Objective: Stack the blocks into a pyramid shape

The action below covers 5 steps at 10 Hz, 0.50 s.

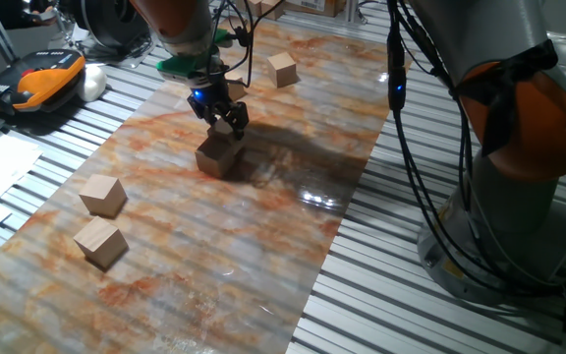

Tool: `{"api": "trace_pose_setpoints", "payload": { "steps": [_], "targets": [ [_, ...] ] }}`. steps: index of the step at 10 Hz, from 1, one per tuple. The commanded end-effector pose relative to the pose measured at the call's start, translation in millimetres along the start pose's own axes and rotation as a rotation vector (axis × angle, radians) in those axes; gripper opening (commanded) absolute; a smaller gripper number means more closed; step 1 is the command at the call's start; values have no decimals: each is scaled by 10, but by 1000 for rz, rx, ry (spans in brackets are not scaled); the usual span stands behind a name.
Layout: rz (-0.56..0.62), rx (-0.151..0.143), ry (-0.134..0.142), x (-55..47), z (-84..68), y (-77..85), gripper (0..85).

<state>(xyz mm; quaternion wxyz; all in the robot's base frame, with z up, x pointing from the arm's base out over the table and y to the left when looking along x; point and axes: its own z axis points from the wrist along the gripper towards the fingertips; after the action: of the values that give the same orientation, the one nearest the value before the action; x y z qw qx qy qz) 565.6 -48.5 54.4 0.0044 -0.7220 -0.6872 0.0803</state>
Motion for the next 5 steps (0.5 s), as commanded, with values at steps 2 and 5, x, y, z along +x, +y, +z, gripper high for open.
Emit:
{"api": "trace_pose_setpoints", "payload": {
  "steps": [2,5],
  "targets": [
    [-5,-4,1,2,5,-3,170],
    [-4,-7,5,4,8,-5,170]
  ]
}}
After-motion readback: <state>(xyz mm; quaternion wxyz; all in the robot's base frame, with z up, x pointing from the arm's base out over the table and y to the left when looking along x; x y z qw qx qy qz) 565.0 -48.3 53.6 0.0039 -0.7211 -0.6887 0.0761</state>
